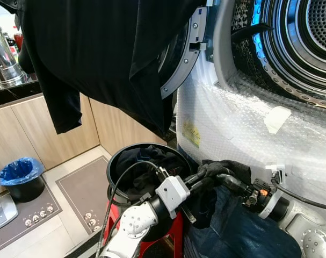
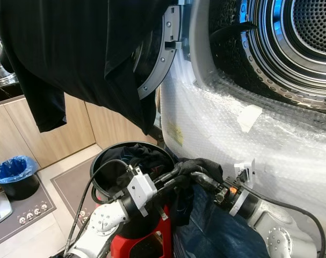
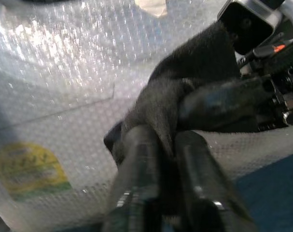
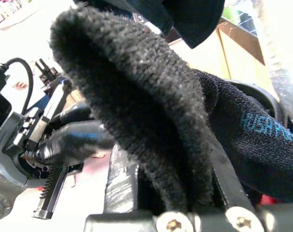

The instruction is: Clothes washing

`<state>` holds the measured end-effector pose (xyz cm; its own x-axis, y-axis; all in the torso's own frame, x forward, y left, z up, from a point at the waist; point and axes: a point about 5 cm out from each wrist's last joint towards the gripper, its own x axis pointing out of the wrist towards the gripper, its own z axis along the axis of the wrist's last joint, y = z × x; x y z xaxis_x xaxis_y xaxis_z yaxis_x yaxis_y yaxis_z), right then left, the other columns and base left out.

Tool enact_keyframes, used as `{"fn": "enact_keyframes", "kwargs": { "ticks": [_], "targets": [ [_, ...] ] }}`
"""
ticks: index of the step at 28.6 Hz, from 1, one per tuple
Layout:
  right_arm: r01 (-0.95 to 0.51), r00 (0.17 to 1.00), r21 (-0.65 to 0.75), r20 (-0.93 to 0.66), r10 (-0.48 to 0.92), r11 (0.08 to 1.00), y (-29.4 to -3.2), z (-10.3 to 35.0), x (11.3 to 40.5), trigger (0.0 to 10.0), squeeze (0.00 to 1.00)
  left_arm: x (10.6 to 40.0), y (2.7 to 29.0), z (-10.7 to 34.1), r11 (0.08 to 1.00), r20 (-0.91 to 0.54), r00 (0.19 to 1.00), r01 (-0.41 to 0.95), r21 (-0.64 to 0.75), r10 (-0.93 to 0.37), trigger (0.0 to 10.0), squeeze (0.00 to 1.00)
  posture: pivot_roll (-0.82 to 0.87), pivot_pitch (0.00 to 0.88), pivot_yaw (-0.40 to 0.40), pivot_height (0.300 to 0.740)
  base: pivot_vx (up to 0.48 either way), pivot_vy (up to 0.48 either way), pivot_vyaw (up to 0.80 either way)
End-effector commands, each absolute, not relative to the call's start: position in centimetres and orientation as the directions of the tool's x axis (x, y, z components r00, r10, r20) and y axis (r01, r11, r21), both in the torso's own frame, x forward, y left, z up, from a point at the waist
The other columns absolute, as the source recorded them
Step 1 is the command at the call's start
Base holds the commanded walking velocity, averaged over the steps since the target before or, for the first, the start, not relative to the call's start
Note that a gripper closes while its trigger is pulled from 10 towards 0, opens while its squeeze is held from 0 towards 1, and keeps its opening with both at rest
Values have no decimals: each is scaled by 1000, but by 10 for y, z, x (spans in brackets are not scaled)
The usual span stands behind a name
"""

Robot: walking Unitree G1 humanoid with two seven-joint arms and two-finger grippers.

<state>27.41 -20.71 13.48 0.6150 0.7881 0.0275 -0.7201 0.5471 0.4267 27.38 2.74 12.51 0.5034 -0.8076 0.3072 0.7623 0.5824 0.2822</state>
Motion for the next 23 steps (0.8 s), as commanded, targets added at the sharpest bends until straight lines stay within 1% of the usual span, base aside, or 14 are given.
{"fn": "enact_keyframes", "kwargs": {
  "ticks": [1,9,12,13,14,16,17,19,20,21,22,23],
  "targets": [
    [-728,623,406,55,780,553,-211,144,278,0,0,273,28,122,574,286,505,771,275,-815,10000,1000,-65,0,-19,740,0,0,0],
    [-738,615,397,59,787,546,-211,145,277,0,0,270,37,124,591,295,519,761,269,-802,10000,1000,-62,0,-19,740,0,0,0],
    [-761,596,363,62,801,538,-212,147,275,0,0,268,40,125,602,300,526,740,300,-796,10000,1000,-59,0,-20,740,0,0,0],
    [-770,588,350,62,806,534,-212,148,274,3059,0,267,41,126,601,302,523,736,312,-797,10000,1000,-59,0,-20,740,0,0,0],
    [-780,577,337,63,814,527,-213,151,273,8235,0,265,41,126,594,297,516,726,346,-803,10000,1000,-57,0,-21,740,0,0,0],
    [-787,570,329,64,819,522,-214,152,272,8235,0,264,42,126,589,293,511,719,369,-808,10000,1000,-57,0,-21,740,0,0,0],
    [-807,544,317,69,836,498,-215,157,270,10000,0,262,42,125,572,274,502,718,397,-820,10000,1000,-54,0,-23,740,0,0,0],
    [-831,508,308,81,858,463,-214,163,267,10000,0,260,43,123,551,255,488,740,387,-835,10000,1000,-55,0,-23,740,0,0,0],
    [-867,451,284,97,887,410,-213,174,263,9490,0,257,45,124,529,240,472,746,404,-848,10000,1000,-53,0,-25,740,0,0,0],
    [-867,451,284,97,887,410,-213,174,263,9490,0,257,45,124,529,240,472,746,404,-848,10000,1000,-53,0,-25,740,0,0,0],
    [-885,419,267,99,903,381,-211,180,261,8941,0,254,47,124,512,229,458,757,406,-859,10000,1000,-53,0,-25,740,0,0,0],
    [-889,411,265,98,906,375,-211,181,261,8941,0,253,47,124,503,229,448,767,397,-864,10000,1000,-53,0,-26,740,0,0,0]
  ]
}}
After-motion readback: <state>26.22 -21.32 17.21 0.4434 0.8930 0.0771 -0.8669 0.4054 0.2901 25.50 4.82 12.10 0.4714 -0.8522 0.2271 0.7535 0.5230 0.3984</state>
